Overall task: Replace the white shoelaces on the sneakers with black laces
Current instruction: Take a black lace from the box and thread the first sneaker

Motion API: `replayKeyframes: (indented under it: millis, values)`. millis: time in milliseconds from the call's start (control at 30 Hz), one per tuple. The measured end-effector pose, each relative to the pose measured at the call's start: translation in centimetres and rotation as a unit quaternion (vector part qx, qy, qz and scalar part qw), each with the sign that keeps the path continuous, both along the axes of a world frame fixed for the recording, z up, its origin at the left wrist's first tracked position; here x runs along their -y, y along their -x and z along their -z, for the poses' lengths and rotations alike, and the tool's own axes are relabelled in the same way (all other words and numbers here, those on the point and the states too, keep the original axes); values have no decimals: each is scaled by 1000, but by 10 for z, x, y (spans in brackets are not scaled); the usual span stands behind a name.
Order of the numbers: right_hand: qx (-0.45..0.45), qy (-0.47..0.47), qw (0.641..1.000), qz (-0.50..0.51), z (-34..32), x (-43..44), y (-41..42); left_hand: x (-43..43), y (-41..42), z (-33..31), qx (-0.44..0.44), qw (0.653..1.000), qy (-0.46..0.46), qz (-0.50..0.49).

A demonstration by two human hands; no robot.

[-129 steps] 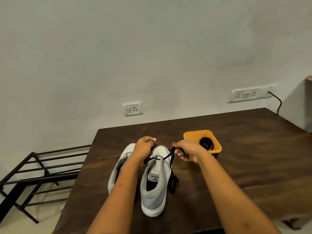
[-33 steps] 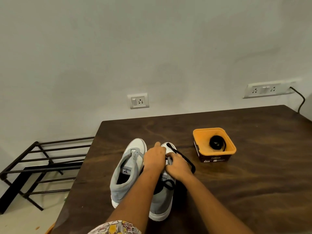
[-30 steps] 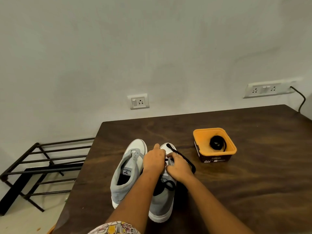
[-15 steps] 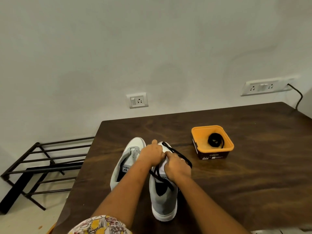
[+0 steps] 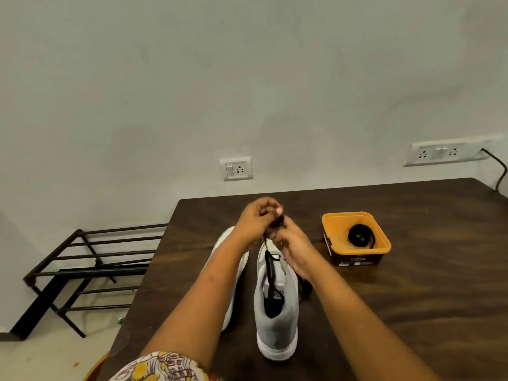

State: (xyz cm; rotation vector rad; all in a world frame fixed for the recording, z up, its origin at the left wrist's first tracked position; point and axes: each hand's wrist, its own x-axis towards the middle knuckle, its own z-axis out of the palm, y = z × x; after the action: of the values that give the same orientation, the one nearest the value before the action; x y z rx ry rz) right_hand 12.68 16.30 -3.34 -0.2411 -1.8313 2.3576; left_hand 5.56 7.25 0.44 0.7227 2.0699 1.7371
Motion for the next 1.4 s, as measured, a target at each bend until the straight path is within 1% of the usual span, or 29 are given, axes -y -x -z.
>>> replayKeyframes:
  millis: [33, 67, 100, 133, 200, 267, 367, 400, 467, 533, 567, 600, 633, 667, 700, 800, 867, 933, 1000, 1067, 1100, 1133, 1167, 1233, 1267, 1300, 1333, 1367, 1400]
  values:
    - [-22, 79, 997, -9, -12, 0, 1, -3, -1, -5, -6, 999, -31, -29]
    - [-27, 124, 992, -25, -22, 0, 0, -5, -2, -8, -13, 998, -46, -51]
    - [-12, 127, 991, -37, -27, -2, -1, -5, -4, -11, -12, 996, -59, -67]
    - [17, 98, 994, -40, -33, -4, -3, -5, -4, -12, -5, 994, -76, -78]
    - [64, -44, 997, 7, -35, -17, -1, 0, -5, -10, 18, 989, -107, -98]
    - [58, -201, 972, 109, -46, -38, 0, 9, -7, -1, 38, 991, -75, -107]
    - [-20, -358, 881, 308, -76, -76, -9, 22, -7, 30, 58, 993, 49, -87]
    - [-42, -387, 856, 340, -88, -84, -13, 23, -8, 44, 56, 990, 94, -87]
    - [-56, -423, 838, 340, -100, -91, -16, 23, -13, 67, 42, 977, 189, -94]
    - [-26, -449, 848, 282, -93, -88, -11, 17, -23, 81, 44, 961, 264, -72]
    - [-1, -454, 858, 240, -84, -83, -8, 12, -29, 85, 27, 951, 303, -52]
    - [26, -452, 868, 202, -75, -79, -5, 7, -34, 87, -22, 932, 359, -32]
    - [51, -444, 878, 171, -65, -75, -3, 2, -39, 87, -83, 901, 426, -16]
    - [72, -437, 884, 151, -57, -72, -3, -3, -46, 86, -137, 871, 472, -12]
    - [86, -429, 888, 141, -50, -69, -4, -7, -52, 83, -166, 851, 498, -16]
    - [94, -389, 907, 131, -34, -66, -8, -12, -57, 82, -209, 815, 538, -42]
    - [96, -339, 927, 127, -27, -64, -11, -10, -54, 82, -230, 790, 568, -22]
    - [109, -270, 950, 111, -22, -62, -14, -8, -49, 84, -232, 776, 586, -13]
    - [111, -177, 976, 62, -19, -57, -15, -9, -48, 87, -252, 767, 590, -28]
    - [96, -86, 992, 21, -15, -54, -16, -10, -49, 90, -274, 755, 595, -36]
    - [96, -54, 994, 15, -11, -54, -16, -11, -49, 92, -272, 757, 592, -39]
    - [110, -35, 993, 13, -6, -54, -16, -11, -47, 94, -254, 770, 585, -38]
    - [136, -30, 990, 10, -1, -54, -18, -12, -45, 92, -225, 790, 569, -39]
    - [211, -55, 976, -19, 14, -54, -23, -14, -36, 88, -130, 845, 517, -44]
    - [244, -79, 966, -33, 20, -55, -27, -14, -32, 84, -71, 882, 461, -62]
    - [267, -105, 957, -33, 27, -56, -30, -13, -29, 80, 4, 926, 368, -84]
    - [275, -121, 954, -16, 33, -58, -31, -12, -28, 75, 80, 960, 249, -98]
    - [267, -118, 957, 7, 35, -59, -32, -12, -26, 74, 116, 975, 154, -106]
    - [245, -98, 964, 30, 35, -60, -31, -13, -24, 73, 111, 985, 103, -85]
